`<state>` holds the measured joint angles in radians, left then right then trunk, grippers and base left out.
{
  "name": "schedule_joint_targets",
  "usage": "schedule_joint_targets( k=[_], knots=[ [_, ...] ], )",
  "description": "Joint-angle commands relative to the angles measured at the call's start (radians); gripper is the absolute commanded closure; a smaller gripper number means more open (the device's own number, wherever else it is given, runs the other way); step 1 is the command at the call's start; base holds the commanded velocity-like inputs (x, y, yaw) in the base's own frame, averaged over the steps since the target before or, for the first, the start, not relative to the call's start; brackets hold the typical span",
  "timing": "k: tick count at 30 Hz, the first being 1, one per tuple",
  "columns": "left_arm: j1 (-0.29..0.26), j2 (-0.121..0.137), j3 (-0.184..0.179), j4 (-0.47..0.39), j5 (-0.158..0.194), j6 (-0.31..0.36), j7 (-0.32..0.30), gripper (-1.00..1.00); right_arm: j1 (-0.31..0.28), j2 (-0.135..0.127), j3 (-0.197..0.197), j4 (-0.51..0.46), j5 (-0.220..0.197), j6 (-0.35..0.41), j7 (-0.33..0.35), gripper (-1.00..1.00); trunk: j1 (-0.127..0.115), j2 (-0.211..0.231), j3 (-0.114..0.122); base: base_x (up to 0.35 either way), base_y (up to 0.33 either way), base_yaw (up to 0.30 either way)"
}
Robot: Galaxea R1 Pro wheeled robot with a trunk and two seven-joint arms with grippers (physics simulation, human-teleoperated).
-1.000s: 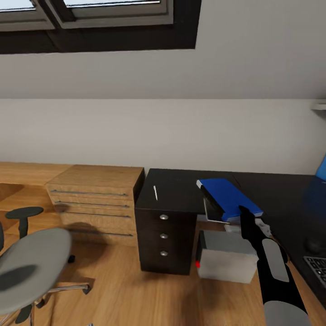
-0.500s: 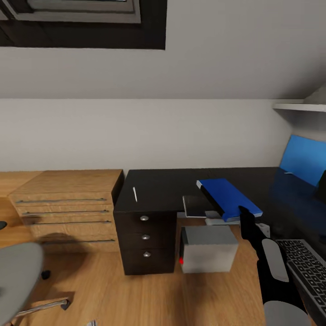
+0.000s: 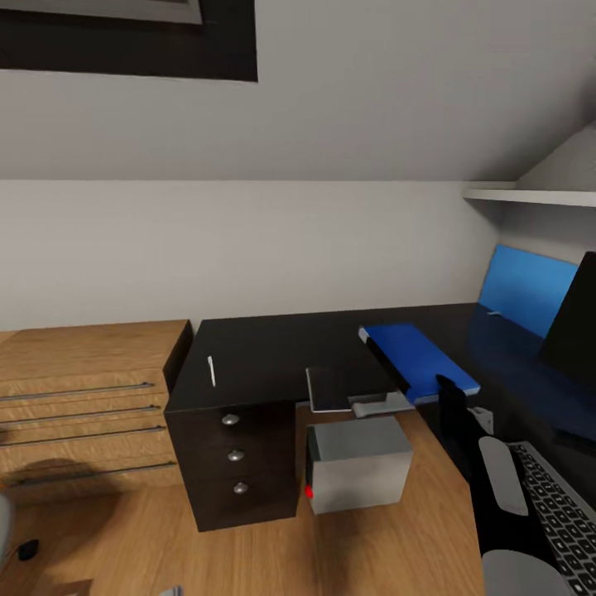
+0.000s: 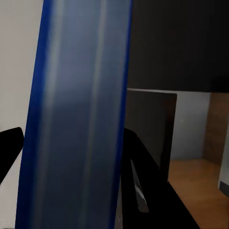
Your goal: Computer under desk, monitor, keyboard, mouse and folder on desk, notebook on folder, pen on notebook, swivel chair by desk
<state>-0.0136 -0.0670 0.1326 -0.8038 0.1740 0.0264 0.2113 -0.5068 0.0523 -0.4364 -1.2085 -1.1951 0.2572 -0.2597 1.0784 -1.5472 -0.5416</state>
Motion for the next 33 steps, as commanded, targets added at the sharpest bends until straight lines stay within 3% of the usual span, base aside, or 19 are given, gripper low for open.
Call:
schedule_joint_targets(
  k=[1, 6, 10, 12, 13, 15, 19, 26, 33],
  knots=[
    [0.0, -0.001, 0.001, -0.002, 0.009, 0.003, 0.001, -1.0, -0.001, 0.001, -0.003, -0.002, -0.009, 0.005, 0.0, 1.0, 0.0, -0.001, -0.001, 0.052, -0.02, -0.011],
    [0.0, -0.002, -0.008, -0.006, 0.008, -0.001, -0.002, -1.0, -0.001, 0.001, -0.002, -0.002, -0.007, 0.005, 0.069, 1.0, 0.0, -0.001, -0.001, 0.019, -0.007, -0.004],
    [0.002, 0.002, -0.025, -0.016, 0.0, -0.064, -0.005, -1.0, -0.001, 0.001, -0.002, -0.002, -0.003, 0.005, 0.101, 1.0, 0.0, -0.001, -0.001, 0.004, -0.001, -0.001],
    [0.044, 0.008, -0.029, -0.016, -0.038, -0.138, -0.007, -1.0, -0.001, 0.001, -0.002, -0.002, -0.005, 0.005, 0.107, 1.0, 0.0, -0.001, -0.001, 0.001, 0.0, 0.0],
    [0.113, 0.022, -0.028, 0.021, -0.108, -0.236, -0.007, -1.0, -0.001, 0.003, -0.004, 0.0, -0.007, 0.004, 0.109, 1.0, 0.0, -0.001, -0.001, 0.0, 0.0, 0.0],
    [0.121, 0.027, -0.028, 0.042, -0.117, -0.264, -0.006, -1.0, -0.001, 0.005, -0.004, 0.0, -0.007, 0.004, 0.109, 1.0, 0.0, -0.001, -0.001, 0.069, 0.0, 0.0],
    [0.125, 0.028, -0.029, 0.057, -0.123, -0.281, -0.006, -1.0, -0.001, 0.005, -0.001, 0.01, -0.002, -0.045, 0.104, 1.0, 0.0, -0.001, -0.001, 0.226, 0.0, 0.0],
    [0.125, 0.026, -0.031, 0.064, -0.125, -0.285, -0.005, -1.0, -0.003, 0.001, 0.038, 0.127, 0.003, -0.263, 0.102, 1.0, 0.0, -0.001, -0.001, 0.299, 0.0, 0.0],
    [0.126, 0.026, -0.031, 0.066, -0.124, -0.286, -0.004, -1.0, -0.005, -0.01, 0.05, 0.177, 0.003, -0.301, 0.101, 1.0, 0.0, -0.001, -0.001, 0.306, -0.001, 0.0]
  ],
)
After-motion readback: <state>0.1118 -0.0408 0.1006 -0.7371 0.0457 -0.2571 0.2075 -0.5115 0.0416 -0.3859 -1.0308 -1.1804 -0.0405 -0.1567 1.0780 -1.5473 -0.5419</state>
